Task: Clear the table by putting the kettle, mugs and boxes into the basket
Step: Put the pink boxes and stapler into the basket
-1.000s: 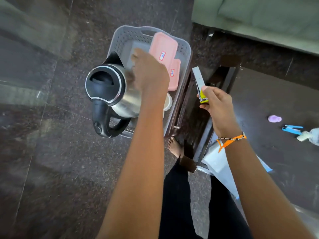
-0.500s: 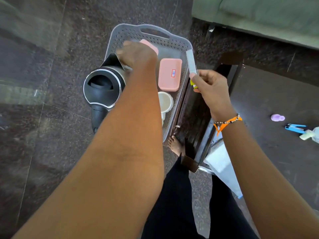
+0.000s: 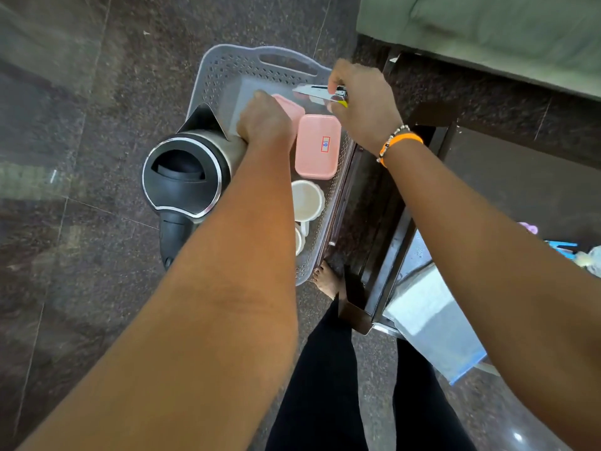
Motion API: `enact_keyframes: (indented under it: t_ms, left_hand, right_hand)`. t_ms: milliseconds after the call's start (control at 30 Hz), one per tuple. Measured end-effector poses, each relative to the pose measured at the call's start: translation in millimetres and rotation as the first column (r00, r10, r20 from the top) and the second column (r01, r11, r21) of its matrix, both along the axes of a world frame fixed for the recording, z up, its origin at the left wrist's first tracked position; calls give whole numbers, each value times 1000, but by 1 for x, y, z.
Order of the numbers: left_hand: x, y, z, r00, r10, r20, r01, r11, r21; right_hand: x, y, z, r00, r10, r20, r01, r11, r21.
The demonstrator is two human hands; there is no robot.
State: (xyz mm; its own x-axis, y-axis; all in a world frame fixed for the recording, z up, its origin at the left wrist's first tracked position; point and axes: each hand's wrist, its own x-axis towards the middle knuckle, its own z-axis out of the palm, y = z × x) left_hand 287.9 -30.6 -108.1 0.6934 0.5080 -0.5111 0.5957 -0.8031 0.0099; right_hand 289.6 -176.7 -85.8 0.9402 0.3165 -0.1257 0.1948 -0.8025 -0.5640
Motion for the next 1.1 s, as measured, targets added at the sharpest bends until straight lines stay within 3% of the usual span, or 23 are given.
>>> enact_keyframes:
  t_ms: [167,333,567,667,767,1100]
  left_hand:
    - [1,2,-5,996,87,36,-85,994,-71]
    - [-1,0,-6,989,-116,95,131,977,-169]
    - [-1,-3,0,990,-86,112,114,954,-276]
    - [-3,-7,2,991,-63,115,95,950,-298]
    - [-4,-8,2,993,-67,95,91,953,-288]
    - [-10,-9,5,992,-15,124,55,945,-322]
  right_hand:
    - [11,4,-12,997,57,-47,-62,991,-119]
    - [18,7,-11,993,90,-82,-104,975,-194]
    - [16,10,-16,992,84,-94,-115,906,-406]
    - [13,12,-19,989,81,-126,-123,916,-381]
    - [15,11,-17,966,179,-187,-228,929,-291]
    - [31,22,-9,824,383,-417,-488,854,-181]
